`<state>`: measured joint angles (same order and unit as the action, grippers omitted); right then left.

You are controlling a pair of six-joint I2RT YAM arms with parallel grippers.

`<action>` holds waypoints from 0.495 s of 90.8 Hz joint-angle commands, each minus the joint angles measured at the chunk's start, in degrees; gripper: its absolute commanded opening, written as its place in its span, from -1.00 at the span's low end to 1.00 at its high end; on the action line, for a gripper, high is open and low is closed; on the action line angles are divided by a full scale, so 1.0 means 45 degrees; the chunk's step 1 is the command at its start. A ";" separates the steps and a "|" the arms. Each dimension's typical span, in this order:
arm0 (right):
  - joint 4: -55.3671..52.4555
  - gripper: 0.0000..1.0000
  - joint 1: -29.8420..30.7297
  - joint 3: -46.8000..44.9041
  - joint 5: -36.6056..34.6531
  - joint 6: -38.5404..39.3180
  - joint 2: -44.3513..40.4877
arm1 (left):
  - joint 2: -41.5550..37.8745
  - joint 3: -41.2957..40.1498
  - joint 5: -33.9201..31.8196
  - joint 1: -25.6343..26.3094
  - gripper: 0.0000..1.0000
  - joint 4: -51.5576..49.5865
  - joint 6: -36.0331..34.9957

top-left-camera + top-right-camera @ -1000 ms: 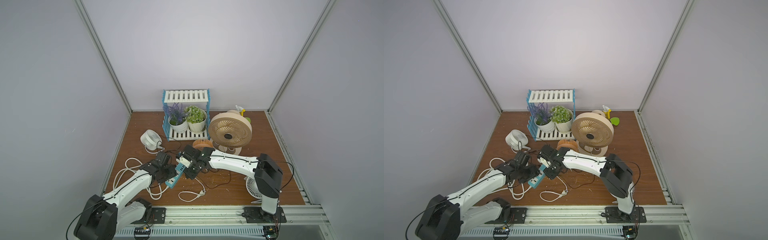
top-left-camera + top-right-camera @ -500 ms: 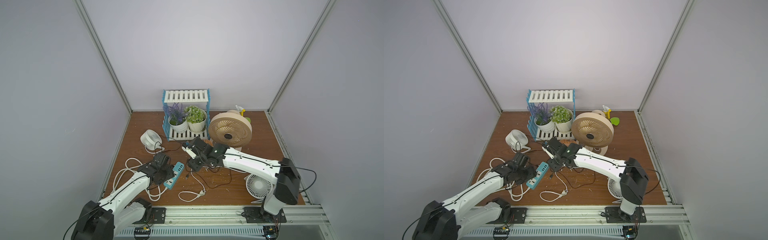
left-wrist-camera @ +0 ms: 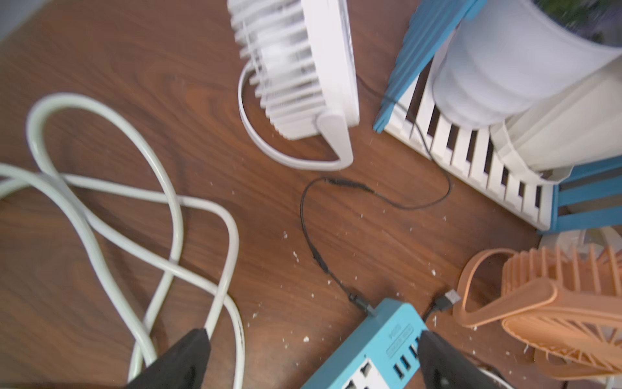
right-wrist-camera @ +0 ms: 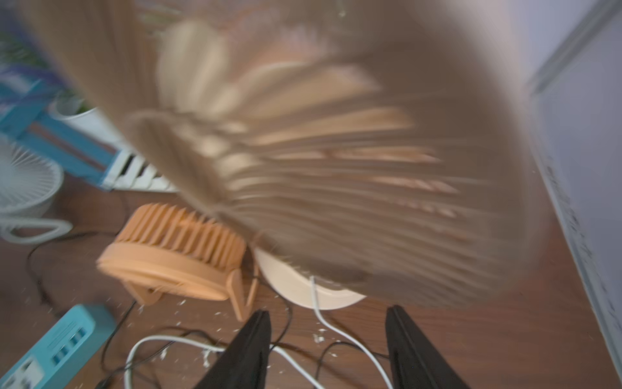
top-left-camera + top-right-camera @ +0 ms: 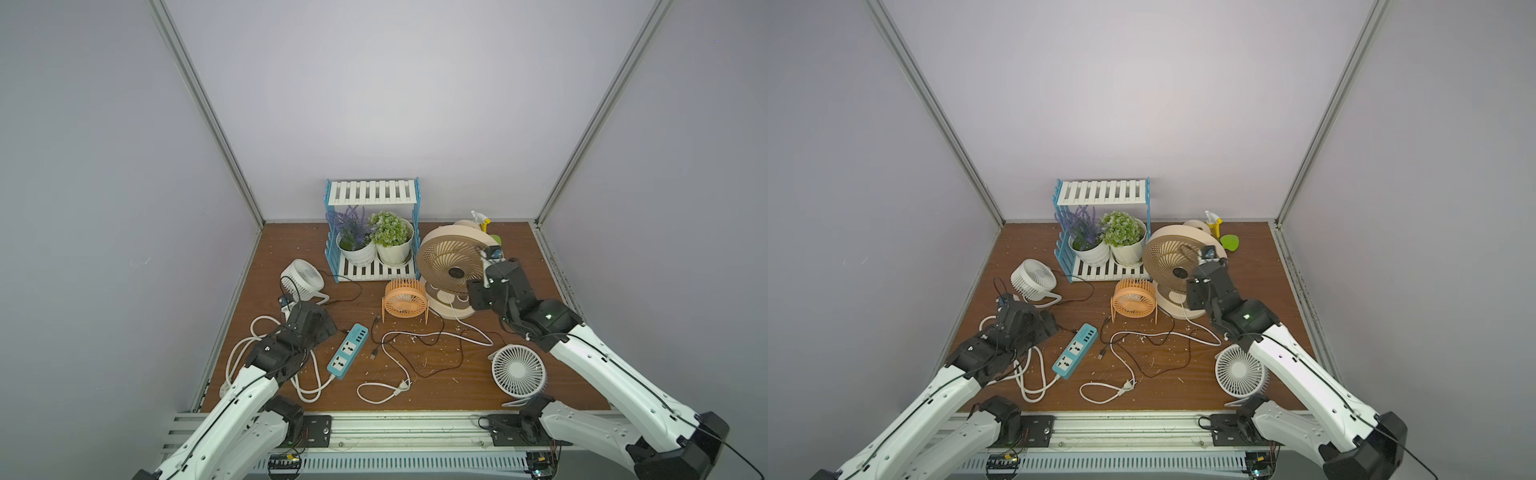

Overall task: Unplug the desk fan from the power strip
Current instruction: Place the plug at the center of the board, then reset both arms

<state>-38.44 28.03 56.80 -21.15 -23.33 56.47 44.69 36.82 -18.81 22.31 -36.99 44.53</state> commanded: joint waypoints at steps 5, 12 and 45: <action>0.0127 0.15 -0.2512 -0.1163 0.0157 -0.0670 -0.1331 | 0.0766 0.0822 -0.2144 -0.0293 0.99 0.0605 -0.1644; 0.0392 0.16 -0.3924 -0.1863 0.0313 -0.0726 -0.2036 | 0.1120 0.1035 -0.2546 -0.0458 0.99 0.0821 -0.2035; 0.6086 0.60 -0.7479 -0.6104 0.0381 0.0903 -0.2895 | 0.1002 -0.0309 -0.1343 -0.3746 0.99 0.3060 -0.2449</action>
<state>-25.28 -5.15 33.74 -19.25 -24.25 42.94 50.68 39.11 -25.65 8.93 -28.77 36.27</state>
